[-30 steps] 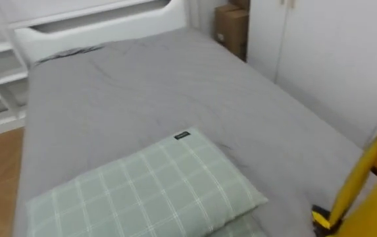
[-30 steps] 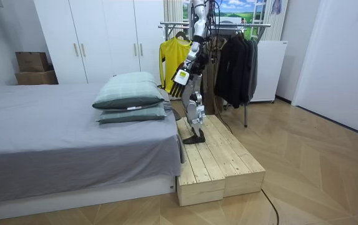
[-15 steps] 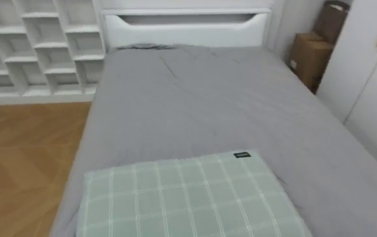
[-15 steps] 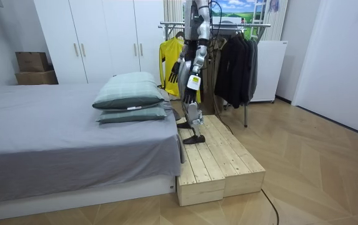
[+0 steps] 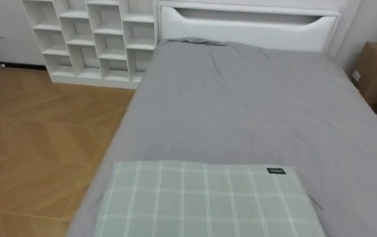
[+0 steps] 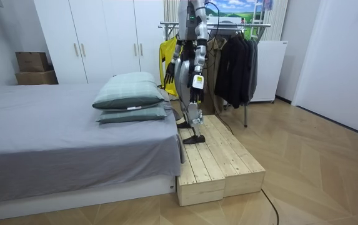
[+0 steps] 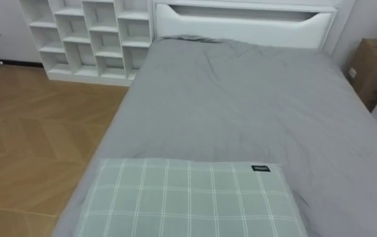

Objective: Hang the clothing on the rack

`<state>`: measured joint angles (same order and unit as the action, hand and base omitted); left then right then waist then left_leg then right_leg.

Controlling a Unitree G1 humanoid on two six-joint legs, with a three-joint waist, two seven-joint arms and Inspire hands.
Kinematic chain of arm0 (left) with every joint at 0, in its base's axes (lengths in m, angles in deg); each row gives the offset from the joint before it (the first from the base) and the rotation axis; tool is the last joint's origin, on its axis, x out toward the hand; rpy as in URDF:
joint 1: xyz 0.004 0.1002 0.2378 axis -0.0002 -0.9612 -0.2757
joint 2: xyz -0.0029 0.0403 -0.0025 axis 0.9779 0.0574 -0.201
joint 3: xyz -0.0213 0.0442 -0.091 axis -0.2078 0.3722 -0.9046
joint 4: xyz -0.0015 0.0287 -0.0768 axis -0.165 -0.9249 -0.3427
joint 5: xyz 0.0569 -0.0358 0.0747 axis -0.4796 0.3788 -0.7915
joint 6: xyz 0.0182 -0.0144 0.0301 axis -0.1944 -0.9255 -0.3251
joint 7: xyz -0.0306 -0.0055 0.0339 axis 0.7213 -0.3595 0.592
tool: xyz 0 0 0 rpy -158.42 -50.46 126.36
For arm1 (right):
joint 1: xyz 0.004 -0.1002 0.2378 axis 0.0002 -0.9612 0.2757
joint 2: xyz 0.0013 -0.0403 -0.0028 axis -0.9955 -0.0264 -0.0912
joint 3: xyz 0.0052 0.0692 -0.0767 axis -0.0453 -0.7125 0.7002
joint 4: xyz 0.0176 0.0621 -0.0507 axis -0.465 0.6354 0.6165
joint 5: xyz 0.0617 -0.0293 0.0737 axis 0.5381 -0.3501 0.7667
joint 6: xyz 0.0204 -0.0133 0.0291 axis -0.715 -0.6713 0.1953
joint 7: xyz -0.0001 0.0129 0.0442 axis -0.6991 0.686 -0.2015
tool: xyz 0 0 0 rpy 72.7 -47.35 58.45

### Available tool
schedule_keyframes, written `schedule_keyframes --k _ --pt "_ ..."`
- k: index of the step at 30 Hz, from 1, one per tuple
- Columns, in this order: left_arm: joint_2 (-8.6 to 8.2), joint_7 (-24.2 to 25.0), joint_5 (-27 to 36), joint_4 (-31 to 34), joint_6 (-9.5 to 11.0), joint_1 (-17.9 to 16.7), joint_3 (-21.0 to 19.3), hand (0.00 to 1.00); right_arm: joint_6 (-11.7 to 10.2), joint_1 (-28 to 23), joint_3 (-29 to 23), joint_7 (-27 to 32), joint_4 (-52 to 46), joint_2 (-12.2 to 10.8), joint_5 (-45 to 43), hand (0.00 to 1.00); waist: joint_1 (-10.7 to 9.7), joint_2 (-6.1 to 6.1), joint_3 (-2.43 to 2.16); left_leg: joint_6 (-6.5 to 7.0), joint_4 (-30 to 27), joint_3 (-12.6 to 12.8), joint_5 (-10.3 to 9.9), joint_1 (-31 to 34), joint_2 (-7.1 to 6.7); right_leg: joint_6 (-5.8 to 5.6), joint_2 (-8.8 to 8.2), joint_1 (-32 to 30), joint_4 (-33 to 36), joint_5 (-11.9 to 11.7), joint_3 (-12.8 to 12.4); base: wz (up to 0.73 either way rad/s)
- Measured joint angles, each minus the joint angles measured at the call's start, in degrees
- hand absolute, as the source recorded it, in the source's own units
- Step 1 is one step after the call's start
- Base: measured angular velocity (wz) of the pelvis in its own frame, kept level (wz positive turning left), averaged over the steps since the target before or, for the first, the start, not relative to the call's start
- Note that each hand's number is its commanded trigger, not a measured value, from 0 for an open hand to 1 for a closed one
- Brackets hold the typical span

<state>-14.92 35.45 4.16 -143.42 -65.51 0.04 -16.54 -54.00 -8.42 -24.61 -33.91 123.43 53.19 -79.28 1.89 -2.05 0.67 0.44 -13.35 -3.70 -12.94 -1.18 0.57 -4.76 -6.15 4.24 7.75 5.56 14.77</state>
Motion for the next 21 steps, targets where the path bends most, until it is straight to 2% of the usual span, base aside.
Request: schedule_keyframes --k 4,12,17,21 --pt "0.10 -1.8 0.0 1.4 -0.7 0.8 0.0 0.00 0.4 -0.1 0.4 0.1 0.2 -0.5 -0.7 0.00 -0.1 -0.76 -0.12 -0.01 0.0 0.1 0.0 0.0 0.10 0.00 0.11 0.0 0.0 0.0 -0.6 0.00" --pt "-0.13 -2.1 -0.1 1.8 -1.3 2.5 0.0 0.00 1.3 -0.1 0.5 -2.4 2.0 -0.4 3.0 0.00 -0.1 -0.09 -0.24 -0.24 0.1 -0.2 0.1 0.0 0.26 0.01 0.33 0.0 0.0 0.0 -0.5 0.01" --pt "-0.20 -2.0 -0.1 1.8 -2.4 2.5 0.4 0.00 2.0 -0.4 0.6 -3.2 2.6 -0.4 6.2 0.00 -0.1 0.03 -0.29 -0.35 0.4 -0.2 0.2 -0.1 0.28 0.01 0.35 0.0 0.0 0.0 -0.5 0.00" --pt "-0.40 -2.0 -0.1 1.8 -2.5 2.4 0.4 0.00 2.0 -0.4 1.0 -3.6 2.6 -0.4 6.3 0.00 -0.1 0.06 -0.30 -0.35 0.6 -0.2 0.2 -0.2 0.27 0.01 0.36 0.0 -0.1 0.0 -0.5 0.00"
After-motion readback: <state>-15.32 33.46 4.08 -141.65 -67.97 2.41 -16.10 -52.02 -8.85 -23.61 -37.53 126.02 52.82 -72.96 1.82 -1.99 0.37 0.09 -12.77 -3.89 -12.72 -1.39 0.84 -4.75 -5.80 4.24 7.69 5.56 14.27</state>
